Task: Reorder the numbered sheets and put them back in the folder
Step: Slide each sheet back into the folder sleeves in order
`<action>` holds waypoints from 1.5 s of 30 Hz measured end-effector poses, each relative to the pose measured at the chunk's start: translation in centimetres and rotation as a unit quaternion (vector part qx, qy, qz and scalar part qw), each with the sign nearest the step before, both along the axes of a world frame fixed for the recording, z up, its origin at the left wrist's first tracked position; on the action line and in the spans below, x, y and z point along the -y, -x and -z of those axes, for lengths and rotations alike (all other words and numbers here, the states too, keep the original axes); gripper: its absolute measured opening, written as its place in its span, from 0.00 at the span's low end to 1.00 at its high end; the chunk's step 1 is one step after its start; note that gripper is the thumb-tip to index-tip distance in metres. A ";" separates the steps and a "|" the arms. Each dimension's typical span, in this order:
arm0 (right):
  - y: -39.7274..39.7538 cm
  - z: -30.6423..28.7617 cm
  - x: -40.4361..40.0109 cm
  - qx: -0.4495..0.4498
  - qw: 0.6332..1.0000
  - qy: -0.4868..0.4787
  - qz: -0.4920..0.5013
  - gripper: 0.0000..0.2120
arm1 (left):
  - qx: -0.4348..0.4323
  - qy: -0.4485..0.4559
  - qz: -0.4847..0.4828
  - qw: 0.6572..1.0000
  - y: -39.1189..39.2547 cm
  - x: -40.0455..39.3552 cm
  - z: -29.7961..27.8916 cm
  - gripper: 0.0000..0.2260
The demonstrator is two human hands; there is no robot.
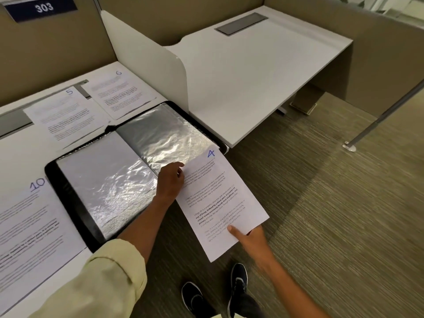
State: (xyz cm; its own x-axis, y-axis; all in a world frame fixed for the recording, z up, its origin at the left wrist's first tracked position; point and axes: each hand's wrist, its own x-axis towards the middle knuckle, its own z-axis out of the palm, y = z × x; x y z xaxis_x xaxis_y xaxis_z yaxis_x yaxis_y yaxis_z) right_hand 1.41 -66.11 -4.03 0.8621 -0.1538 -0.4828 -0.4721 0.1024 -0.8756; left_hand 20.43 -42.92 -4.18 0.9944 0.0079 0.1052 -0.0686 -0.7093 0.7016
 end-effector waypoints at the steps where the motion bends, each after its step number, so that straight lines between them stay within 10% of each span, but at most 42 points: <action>1: -0.2 -0.5 0.2 -0.002 1.000 -0.003 -0.001 0.23 | -0.004 -0.001 0.000 1.000 -0.1 -0.1 0.0 0.12; 16: -8.4 -5.2 6.8 -0.140 0.924 -0.348 -0.076 0.36 | -0.060 -0.107 0.006 0.992 -1.8 1.6 -0.3 0.18; 29: -19.3 -3.8 3.5 -0.063 0.948 -0.018 -0.313 0.12 | -0.051 -0.161 -0.010 0.986 -4.5 5.3 -1.3 0.12; 45: -24.6 -3.2 3.0 0.000 0.881 0.198 -0.429 0.18 | -0.018 -0.111 -0.084 0.990 -6.4 7.9 -1.9 0.09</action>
State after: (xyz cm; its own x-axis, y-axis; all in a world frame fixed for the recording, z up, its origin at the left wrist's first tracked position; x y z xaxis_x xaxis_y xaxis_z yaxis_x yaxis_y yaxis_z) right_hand 25.97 -69.12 -0.80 0.7434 0.3972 -0.5382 -0.2276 -0.6064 -0.7619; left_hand 26.84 -50.80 -2.28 0.9841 0.1546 0.0881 0.0855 -0.8451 0.5277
